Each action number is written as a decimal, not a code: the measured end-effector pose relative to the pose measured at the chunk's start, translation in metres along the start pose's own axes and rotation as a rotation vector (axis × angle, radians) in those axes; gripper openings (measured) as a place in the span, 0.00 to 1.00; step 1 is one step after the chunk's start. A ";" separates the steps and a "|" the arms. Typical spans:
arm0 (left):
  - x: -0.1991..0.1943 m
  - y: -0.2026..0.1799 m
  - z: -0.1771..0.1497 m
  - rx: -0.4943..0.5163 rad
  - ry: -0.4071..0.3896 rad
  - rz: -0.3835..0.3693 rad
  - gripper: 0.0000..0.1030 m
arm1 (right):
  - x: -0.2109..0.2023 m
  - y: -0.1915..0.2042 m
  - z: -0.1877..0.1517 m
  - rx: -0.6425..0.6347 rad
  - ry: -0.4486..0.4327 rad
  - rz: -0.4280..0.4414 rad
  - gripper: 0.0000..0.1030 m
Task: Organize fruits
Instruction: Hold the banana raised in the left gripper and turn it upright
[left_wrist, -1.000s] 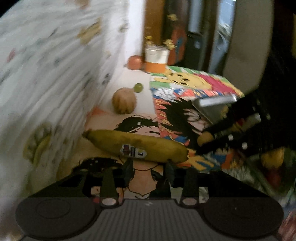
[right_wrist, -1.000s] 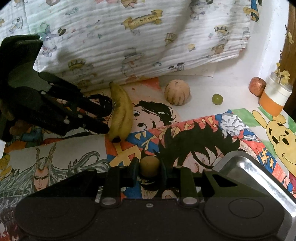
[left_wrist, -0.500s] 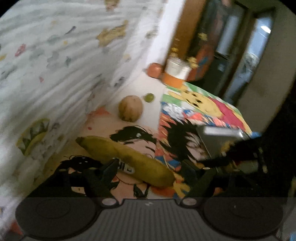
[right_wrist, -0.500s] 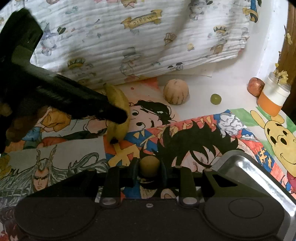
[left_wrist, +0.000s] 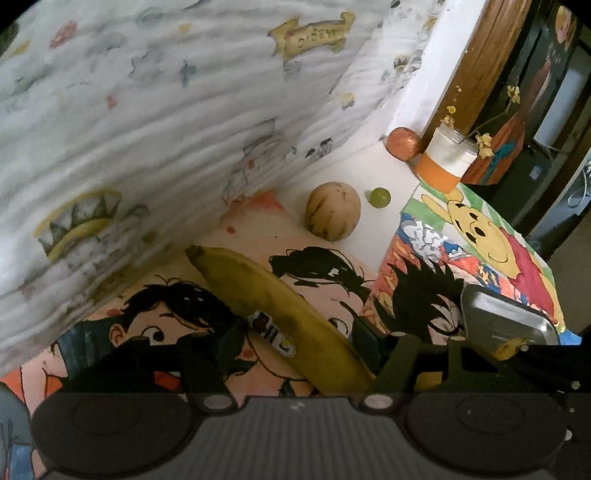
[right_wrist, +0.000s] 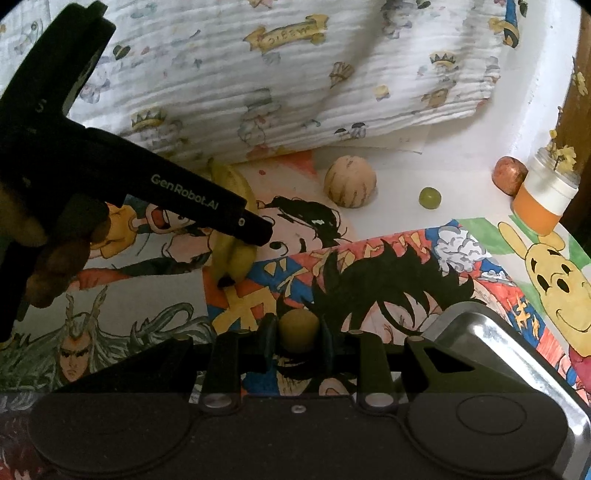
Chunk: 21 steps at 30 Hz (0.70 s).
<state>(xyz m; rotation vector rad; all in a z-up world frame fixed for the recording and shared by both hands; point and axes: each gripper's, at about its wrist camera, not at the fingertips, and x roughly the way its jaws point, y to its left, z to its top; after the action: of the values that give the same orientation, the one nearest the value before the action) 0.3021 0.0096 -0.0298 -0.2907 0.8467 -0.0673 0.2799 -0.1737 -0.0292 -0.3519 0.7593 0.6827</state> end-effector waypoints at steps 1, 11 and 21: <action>0.000 -0.001 -0.001 -0.002 -0.001 0.001 0.64 | 0.000 0.001 0.000 -0.005 0.001 -0.002 0.27; -0.006 0.004 -0.006 -0.047 -0.002 -0.044 0.49 | 0.000 0.002 -0.001 -0.012 0.006 -0.013 0.27; -0.007 0.015 -0.007 -0.115 -0.002 -0.085 0.48 | 0.001 0.005 0.001 -0.016 0.013 -0.026 0.27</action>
<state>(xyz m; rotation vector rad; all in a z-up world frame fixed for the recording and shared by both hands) 0.2911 0.0237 -0.0331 -0.4352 0.8379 -0.0981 0.2776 -0.1690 -0.0301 -0.3807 0.7609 0.6628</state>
